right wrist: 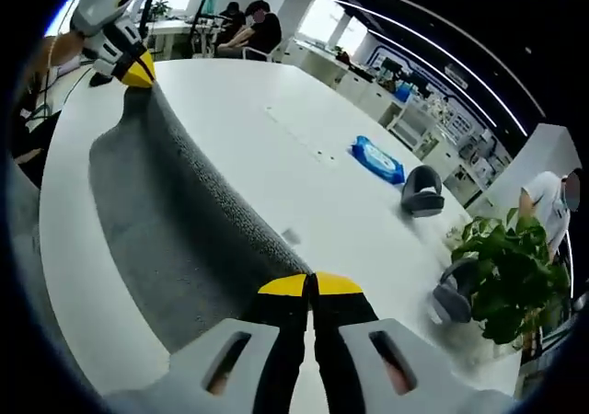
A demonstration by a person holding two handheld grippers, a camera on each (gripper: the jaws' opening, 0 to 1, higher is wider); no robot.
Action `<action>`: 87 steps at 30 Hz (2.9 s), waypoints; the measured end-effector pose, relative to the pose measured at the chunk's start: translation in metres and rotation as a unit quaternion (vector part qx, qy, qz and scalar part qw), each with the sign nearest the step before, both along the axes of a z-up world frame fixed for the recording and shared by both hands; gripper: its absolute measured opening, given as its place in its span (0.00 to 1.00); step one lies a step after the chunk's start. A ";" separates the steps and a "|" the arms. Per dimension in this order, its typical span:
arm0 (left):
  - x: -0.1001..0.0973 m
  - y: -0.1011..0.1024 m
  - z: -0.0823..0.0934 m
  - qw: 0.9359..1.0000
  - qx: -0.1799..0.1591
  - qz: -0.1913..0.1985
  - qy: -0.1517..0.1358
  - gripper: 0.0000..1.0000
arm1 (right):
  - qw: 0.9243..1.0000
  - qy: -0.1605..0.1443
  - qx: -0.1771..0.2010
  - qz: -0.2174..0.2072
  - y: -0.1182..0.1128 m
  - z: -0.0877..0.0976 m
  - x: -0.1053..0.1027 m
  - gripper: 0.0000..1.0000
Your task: Fold the towel on the table until its edges align and the towel forms a compact rectangular stack.
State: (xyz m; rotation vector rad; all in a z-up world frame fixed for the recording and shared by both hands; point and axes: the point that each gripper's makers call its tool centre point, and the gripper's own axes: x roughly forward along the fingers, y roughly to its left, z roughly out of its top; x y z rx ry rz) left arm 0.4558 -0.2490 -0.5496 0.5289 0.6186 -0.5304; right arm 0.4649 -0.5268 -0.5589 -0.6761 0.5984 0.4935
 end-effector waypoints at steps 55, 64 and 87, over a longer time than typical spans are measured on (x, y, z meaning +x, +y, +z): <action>0.024 -0.016 -0.078 0.998 -0.017 -0.013 0.061 0.01 | 0.970 0.081 0.152 -0.172 0.009 -0.059 -0.061 0.00; 0.009 -0.020 -0.102 0.993 0.006 -0.032 0.110 0.01 | 0.950 0.179 0.167 -0.194 0.014 -0.094 -0.091 0.00; 0.004 -0.021 -0.105 0.993 0.005 -0.036 0.111 0.00 | 0.942 0.271 0.106 -0.169 0.015 -0.103 -0.090 0.00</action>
